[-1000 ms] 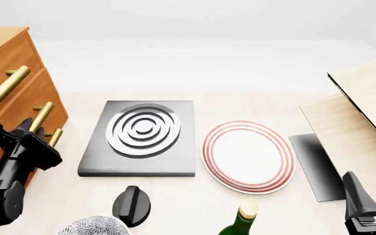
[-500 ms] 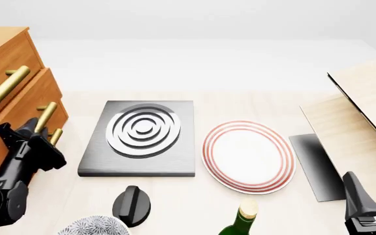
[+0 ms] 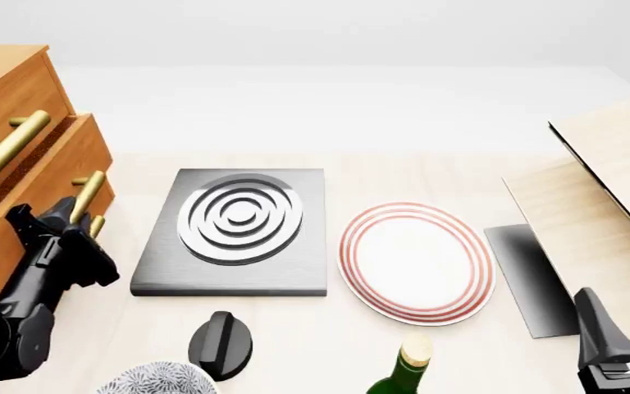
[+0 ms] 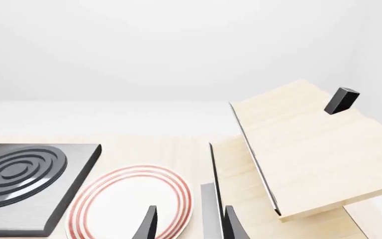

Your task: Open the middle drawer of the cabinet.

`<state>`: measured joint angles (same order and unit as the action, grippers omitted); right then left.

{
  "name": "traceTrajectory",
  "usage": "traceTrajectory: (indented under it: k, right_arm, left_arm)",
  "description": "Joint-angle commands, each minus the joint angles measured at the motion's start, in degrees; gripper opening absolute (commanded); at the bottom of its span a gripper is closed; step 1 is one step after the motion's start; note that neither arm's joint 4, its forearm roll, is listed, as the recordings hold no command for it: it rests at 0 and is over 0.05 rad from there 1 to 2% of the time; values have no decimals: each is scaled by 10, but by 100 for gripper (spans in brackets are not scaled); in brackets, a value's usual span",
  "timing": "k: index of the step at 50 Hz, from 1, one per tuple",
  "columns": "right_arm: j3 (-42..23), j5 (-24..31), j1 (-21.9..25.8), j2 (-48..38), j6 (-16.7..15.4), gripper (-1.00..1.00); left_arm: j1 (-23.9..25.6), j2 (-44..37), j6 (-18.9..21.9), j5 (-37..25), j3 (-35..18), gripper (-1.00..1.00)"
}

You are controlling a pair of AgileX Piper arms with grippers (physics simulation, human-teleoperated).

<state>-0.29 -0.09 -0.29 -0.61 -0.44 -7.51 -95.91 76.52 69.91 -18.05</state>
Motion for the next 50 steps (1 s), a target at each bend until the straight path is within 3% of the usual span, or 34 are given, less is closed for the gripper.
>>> traceTrajectory:
  k: [1,50]
  right_arm:
    - [0,0,1,1,1,100]
    - [0,0,1,1,1,100]
  left_arm:
    - [39,14,3,0,-3,-100]
    - [84,28,32,0,14,-100]
